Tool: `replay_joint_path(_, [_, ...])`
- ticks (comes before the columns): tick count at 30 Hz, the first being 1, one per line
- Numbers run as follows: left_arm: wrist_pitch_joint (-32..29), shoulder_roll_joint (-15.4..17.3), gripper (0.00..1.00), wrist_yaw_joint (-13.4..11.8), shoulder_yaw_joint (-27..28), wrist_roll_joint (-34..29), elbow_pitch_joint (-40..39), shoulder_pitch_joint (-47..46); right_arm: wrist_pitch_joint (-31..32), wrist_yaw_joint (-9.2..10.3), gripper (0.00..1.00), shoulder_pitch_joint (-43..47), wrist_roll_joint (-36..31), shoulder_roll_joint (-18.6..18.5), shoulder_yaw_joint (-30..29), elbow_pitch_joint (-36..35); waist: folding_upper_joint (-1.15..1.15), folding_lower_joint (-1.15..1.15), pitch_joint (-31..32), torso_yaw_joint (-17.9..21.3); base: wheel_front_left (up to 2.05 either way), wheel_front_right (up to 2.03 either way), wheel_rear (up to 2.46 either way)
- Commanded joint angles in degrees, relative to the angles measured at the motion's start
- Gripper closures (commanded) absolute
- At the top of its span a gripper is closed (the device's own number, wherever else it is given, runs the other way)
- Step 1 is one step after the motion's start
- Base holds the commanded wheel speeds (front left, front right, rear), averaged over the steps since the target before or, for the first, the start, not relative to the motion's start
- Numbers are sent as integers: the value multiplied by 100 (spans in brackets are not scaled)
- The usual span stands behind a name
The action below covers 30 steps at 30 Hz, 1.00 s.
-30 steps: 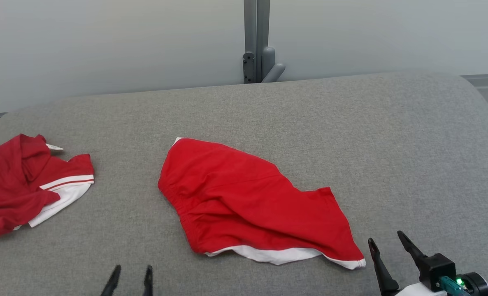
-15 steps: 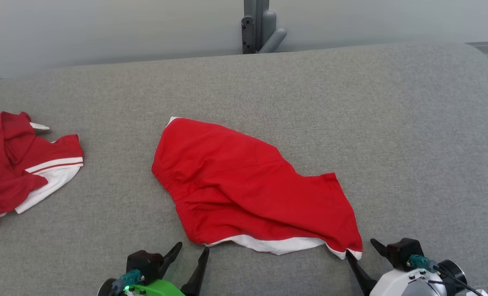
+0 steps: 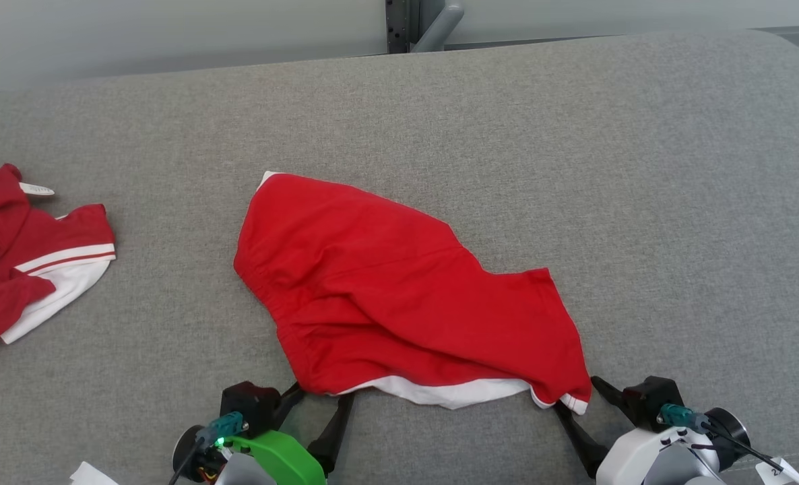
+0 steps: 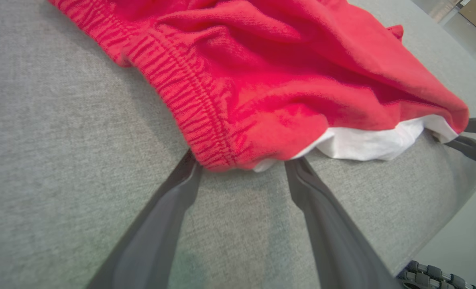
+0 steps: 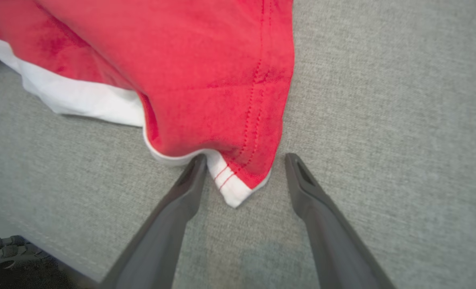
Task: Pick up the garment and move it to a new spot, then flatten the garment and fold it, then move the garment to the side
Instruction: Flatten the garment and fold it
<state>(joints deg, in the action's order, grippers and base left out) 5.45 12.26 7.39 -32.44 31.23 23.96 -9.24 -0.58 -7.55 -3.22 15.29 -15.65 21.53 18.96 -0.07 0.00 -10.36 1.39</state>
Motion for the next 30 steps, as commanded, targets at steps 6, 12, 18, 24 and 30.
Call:
replay_joint_path(6, [179,21,55,13,-359,159,322,-289,-22,11,59,-125,199,-29,126,131,7,0,-15,54,0,0,0])
replay_joint_path(12, [417,145,100,13,-623,350,346,-440,-59,9,100,-188,607,-97,325,40,7,0,80,96,0,0,0])
replay_joint_path(18, [207,477,100,13,-746,672,-73,-194,-36,9,100,-126,1358,-262,262,-527,7,0,226,224,0,0,0])
replay_joint_path(24, [-549,1209,100,13,-726,1747,-2017,334,151,9,100,208,2701,-902,-222,-2091,7,0,408,333,0,0,0])
replay_joint_path(30, [-1414,2081,100,-213,-244,2524,-4464,326,265,7,100,202,3713,-1368,-1347,-3541,7,0,253,369,0,0,0])
